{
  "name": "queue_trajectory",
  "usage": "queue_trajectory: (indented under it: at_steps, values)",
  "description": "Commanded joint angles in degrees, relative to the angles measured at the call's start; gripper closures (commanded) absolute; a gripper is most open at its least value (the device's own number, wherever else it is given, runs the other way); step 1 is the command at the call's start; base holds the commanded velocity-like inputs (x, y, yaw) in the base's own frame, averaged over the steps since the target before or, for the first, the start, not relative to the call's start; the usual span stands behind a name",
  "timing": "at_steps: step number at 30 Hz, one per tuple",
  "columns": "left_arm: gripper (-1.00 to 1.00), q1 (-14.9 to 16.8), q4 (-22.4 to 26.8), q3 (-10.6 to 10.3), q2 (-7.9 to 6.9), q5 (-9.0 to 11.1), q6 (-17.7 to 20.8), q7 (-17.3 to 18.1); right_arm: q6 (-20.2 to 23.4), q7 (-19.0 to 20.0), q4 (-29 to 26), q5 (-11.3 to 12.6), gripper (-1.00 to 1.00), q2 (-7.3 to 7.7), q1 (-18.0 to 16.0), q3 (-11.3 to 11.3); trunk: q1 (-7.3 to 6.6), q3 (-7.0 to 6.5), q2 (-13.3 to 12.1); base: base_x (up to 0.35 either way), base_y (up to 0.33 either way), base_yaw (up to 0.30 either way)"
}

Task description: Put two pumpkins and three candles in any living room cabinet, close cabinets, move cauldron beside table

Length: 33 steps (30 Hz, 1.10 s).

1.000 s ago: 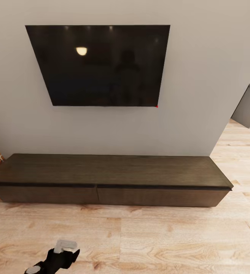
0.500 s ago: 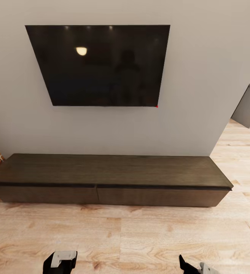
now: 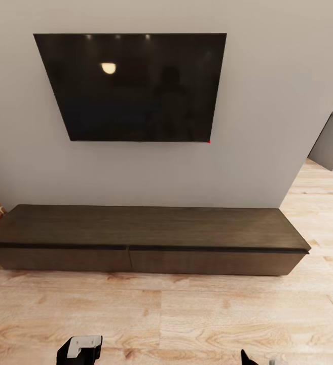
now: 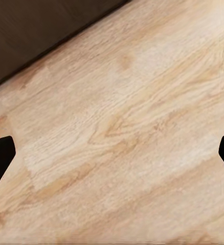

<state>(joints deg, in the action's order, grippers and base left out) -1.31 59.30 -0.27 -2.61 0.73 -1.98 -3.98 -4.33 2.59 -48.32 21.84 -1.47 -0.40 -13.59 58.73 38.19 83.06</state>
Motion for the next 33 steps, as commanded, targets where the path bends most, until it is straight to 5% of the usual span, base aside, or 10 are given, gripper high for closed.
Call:
queue_trajectory:
  at_steps: [1, 4, 6, 8, 12, 17, 23, 33]
  values:
    - [-1.00, 0.0, 0.0, -0.1, -0.02, 0.1, -0.1, -0.2, 0.0, 0.5, 0.1, 0.7, -1.00, -0.02, -0.1, -0.1, 0.00, 0.04, 0.0, 0.000, 0.000, 0.000]
    - [-1.00, 0.0, 0.0, -0.1, -0.02, 0.1, -0.1, -0.2, 1.6, 3.9, 0.3, 1.0, -1.00, 0.37, -1.4, -0.4, 0.00, 0.04, 0.0, 0.000, 0.000, 0.000]
    - [-1.00, 0.0, 0.0, -0.1, -0.02, 0.1, -0.1, -0.2, 7.9, 9.2, 0.8, 2.9, -1.00, 1.10, -4.5, -1.6, 0.00, 0.04, 0.0, 0.000, 0.000, 0.000]
    - [-1.00, 0.0, 0.0, -0.1, -0.02, 0.1, -0.1, -0.1, 15.3, 14.3, 2.7, 6.6, -1.00, 2.09, -7.2, -4.1, 0.00, 0.04, 0.0, 0.000, 0.000, 0.000]
    - [-1.00, 0.0, 0.0, -0.1, -0.02, -0.1, -0.1, -0.1, 19.4, 19.9, 5.3, 11.1, -1.00, 3.35, -9.2, -6.8, 0.00, 0.04, 0.0, 0.000, 0.000, 0.000]
    - [-1.00, 0.0, -0.1, -0.1, -0.02, -0.1, -0.1, 0.0, 20.2, 24.6, 6.4, 12.9, -1.00, 4.44, -9.8, -7.9, 0.00, 0.04, 0.0, 0.000, 0.000, 0.000]
    - [-1.00, 0.0, -0.1, -0.1, -0.02, -0.1, -0.1, 0.0, 19.4, 25.7, 6.6, 13.3, -1.00, 4.34, -9.9, -8.1, 0.00, 0.04, 0.0, 0.000, 0.000, 0.000]
    - [-1.00, 0.0, -0.1, -0.1, -0.02, -0.1, -0.1, 0.1, 8.3, 25.7, 11.5, 13.3, -1.00, 3.43, -10.0, -7.7, 0.00, 0.04, 0.0, 0.000, 0.000, 0.000]
